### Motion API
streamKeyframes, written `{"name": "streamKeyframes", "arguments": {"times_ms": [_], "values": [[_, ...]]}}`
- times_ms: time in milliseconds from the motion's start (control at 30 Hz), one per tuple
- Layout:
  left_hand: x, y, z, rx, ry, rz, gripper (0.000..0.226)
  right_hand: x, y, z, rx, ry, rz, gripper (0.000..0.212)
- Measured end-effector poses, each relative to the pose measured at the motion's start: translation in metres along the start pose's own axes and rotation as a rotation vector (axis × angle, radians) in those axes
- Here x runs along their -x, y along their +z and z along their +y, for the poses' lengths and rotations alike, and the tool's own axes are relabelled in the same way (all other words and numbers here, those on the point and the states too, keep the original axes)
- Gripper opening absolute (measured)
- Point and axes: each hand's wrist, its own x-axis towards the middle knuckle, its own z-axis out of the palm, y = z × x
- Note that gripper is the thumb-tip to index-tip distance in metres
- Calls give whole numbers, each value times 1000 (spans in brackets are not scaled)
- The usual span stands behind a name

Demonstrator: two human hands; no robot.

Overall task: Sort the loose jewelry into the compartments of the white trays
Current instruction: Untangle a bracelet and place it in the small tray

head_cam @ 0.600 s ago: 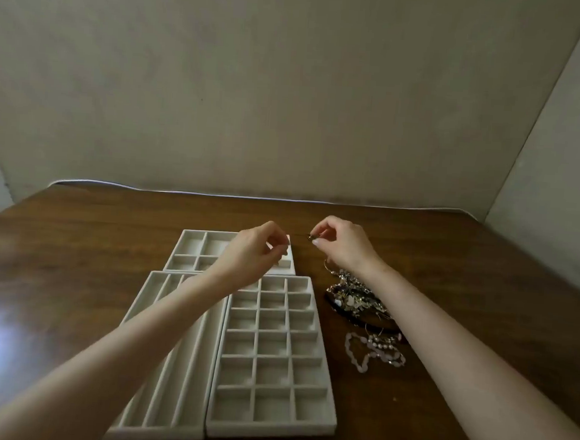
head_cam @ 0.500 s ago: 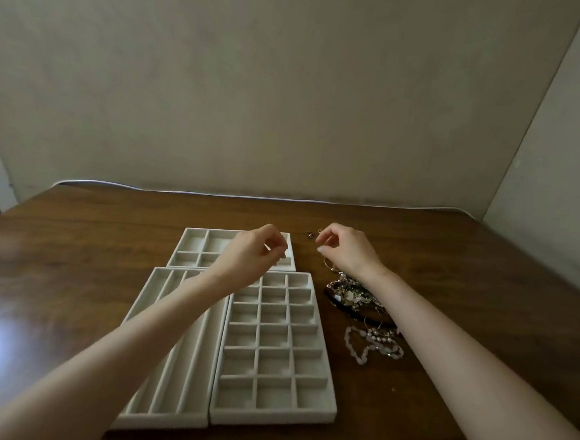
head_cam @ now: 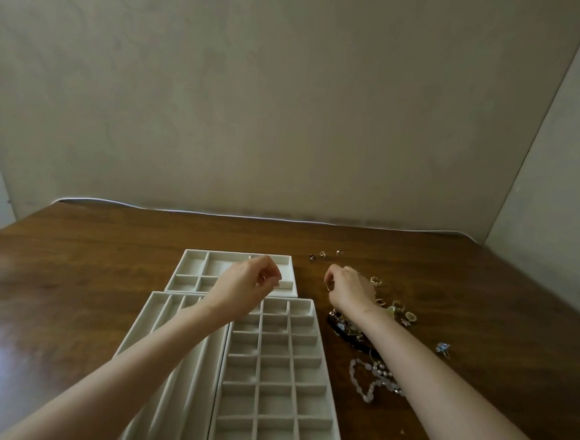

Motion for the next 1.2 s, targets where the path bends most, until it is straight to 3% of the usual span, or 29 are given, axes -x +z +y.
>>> {"name": "streamKeyframes", "arguments": {"times_ms": [167,367,533,733,1033,1200], "values": [[-9,5,-2,-9,25,-4,9,-9,-4,1,-85,-21,-89,34],[-23,16,7,-44,72,-5,12,-8,-45,8,-722,5,-147,26],[-34,28,16,-5,71,4,18,-4,-68,12,-1025,-28,-151,28],[-38,38,23,52,35,-64,45,1,-72,12,-1105,-75,-132,29],[-24,23,19,-15,45,-70,22,14,-53,8,-909,-24,-133,27],[-29,27,21,2,54,-93,29,16,-51,9,-1013,-23,-114,29]]}}
